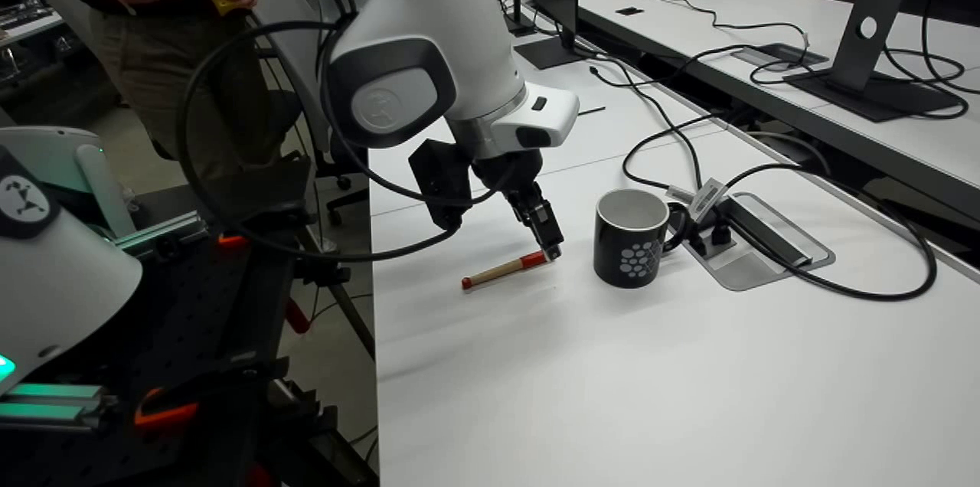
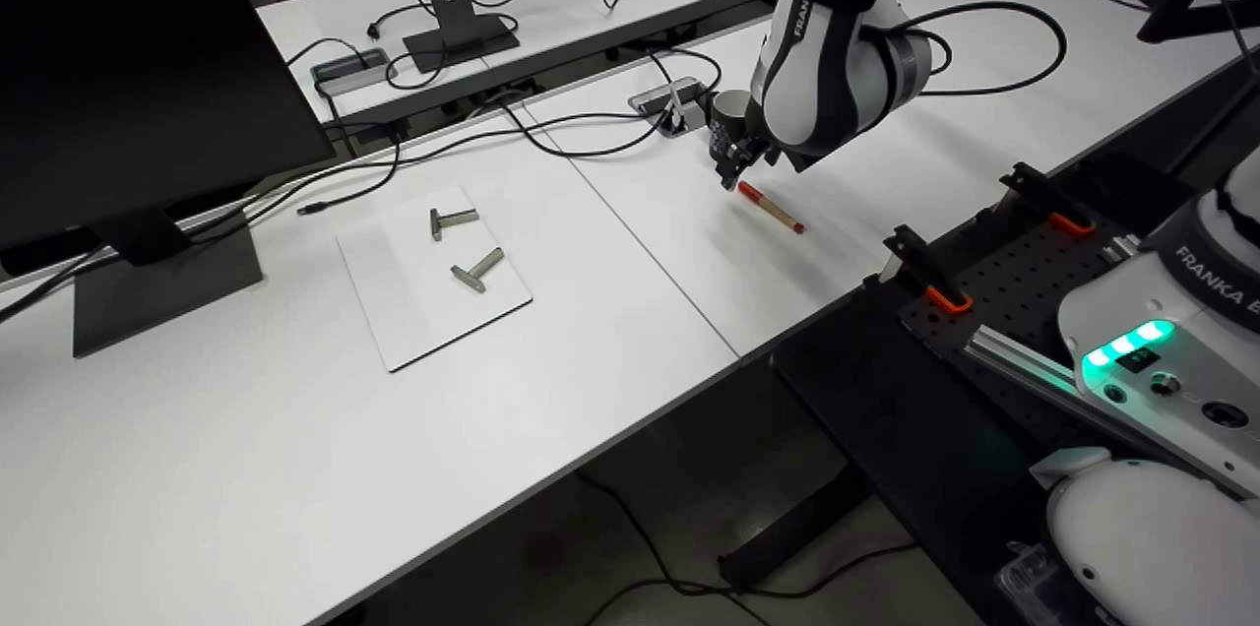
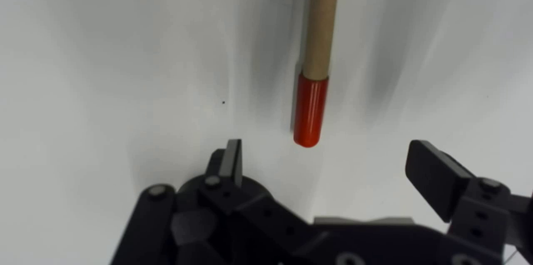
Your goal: Pick the marker and put it in the cup
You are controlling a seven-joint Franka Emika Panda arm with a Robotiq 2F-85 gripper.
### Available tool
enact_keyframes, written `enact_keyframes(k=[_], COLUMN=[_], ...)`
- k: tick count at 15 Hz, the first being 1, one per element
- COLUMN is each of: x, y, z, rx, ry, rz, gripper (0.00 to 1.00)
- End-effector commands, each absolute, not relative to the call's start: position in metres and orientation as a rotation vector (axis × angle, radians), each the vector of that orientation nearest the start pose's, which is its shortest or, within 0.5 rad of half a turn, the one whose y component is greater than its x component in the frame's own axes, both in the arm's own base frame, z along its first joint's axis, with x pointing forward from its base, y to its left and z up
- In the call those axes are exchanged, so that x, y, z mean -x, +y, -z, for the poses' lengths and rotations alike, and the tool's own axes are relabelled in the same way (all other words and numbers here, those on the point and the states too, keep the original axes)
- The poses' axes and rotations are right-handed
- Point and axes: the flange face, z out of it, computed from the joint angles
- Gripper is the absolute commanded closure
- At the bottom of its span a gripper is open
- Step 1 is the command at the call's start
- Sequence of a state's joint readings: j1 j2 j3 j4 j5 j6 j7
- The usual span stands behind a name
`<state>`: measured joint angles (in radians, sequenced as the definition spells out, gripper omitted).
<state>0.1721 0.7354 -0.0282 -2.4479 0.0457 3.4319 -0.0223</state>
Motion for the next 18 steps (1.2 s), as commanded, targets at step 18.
enact_keyframes(k=[18], x=[-0.4518], y=[0.0522], z=[-0.0337], rx=[3.139], ry=[-0.204], rz=[0.247], gripper=[0.0])
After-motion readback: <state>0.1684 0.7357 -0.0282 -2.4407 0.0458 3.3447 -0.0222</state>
